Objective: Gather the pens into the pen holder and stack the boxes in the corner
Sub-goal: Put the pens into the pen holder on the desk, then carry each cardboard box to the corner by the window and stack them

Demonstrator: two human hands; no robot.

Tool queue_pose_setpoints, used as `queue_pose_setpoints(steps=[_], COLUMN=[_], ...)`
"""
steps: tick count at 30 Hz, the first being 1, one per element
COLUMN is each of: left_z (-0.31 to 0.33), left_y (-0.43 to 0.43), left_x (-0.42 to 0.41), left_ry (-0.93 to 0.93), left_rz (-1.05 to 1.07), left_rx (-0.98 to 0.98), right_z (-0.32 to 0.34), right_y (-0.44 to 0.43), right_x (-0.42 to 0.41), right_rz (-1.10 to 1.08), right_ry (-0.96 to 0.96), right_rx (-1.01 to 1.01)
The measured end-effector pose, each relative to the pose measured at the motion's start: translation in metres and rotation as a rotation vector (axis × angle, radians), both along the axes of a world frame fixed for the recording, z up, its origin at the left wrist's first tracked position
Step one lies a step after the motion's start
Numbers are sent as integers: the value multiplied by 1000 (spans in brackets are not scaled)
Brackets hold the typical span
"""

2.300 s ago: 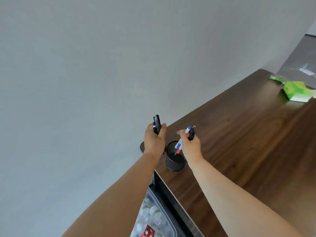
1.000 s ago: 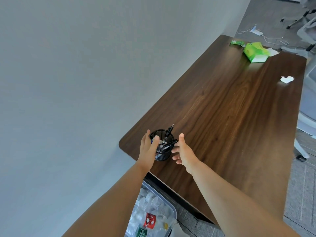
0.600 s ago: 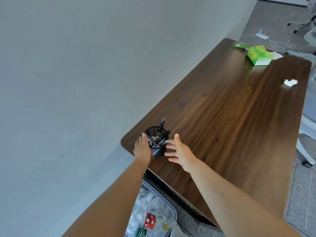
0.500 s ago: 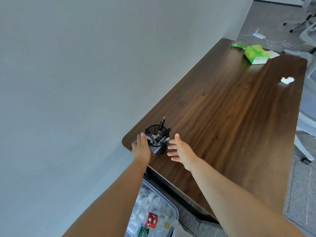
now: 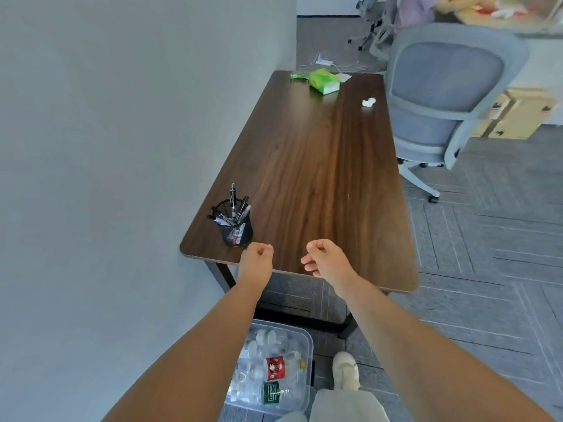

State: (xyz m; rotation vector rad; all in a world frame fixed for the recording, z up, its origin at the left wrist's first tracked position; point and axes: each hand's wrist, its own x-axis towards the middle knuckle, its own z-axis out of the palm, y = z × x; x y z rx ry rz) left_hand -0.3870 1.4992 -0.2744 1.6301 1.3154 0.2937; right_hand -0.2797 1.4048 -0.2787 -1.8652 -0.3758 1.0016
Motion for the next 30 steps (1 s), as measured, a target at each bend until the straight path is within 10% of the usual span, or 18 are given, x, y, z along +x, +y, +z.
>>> queue_pose_setpoints(steps=[30], left_z=[69], left_y=[-719], left_x=[201], left_ry=[-319], left_rz=[-1366], left_rx=[-36], right_z=[54], right_y=[-759], right_x=[26], right_rz=[-1235], right_ry=[-279], right_rx=[-46])
